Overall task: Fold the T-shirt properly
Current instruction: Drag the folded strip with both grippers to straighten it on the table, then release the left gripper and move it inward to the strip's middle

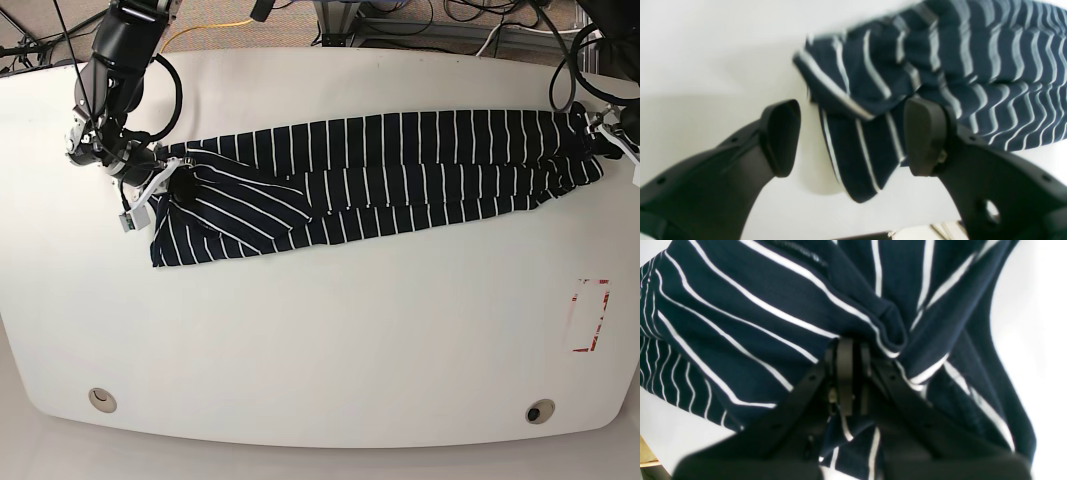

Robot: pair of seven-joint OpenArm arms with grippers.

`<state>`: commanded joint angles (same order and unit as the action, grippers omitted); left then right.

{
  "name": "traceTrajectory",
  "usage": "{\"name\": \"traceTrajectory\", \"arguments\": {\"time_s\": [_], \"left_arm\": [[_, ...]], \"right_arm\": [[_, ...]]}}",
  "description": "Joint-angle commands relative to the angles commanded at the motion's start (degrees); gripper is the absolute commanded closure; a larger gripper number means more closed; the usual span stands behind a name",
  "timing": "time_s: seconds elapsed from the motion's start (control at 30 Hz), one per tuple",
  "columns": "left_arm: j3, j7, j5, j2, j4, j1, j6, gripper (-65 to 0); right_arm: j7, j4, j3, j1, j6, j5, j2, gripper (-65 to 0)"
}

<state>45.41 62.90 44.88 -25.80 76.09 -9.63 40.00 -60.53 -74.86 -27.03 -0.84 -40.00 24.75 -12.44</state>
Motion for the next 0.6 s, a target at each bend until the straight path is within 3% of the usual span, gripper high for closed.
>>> {"name": "traceTrajectory", "arguments": {"time_s": [0.23, 0.6], "left_arm": [[-2.90, -0.88, 0.18, -0.97, -3.60, 0.44, 0.00, -45.1], [-6.86, -0.79, 0.00, 1.32, -4.04, 2.20, 0.00, -44.7]], "right_arm": [[0.00, -0.09, -0.18, 0.00, 0.00, 0.09, -0.18, -2.2], [0.00, -2.90, -0.26, -1.32, 0.00, 0.18, 0.26, -2.2]]}}
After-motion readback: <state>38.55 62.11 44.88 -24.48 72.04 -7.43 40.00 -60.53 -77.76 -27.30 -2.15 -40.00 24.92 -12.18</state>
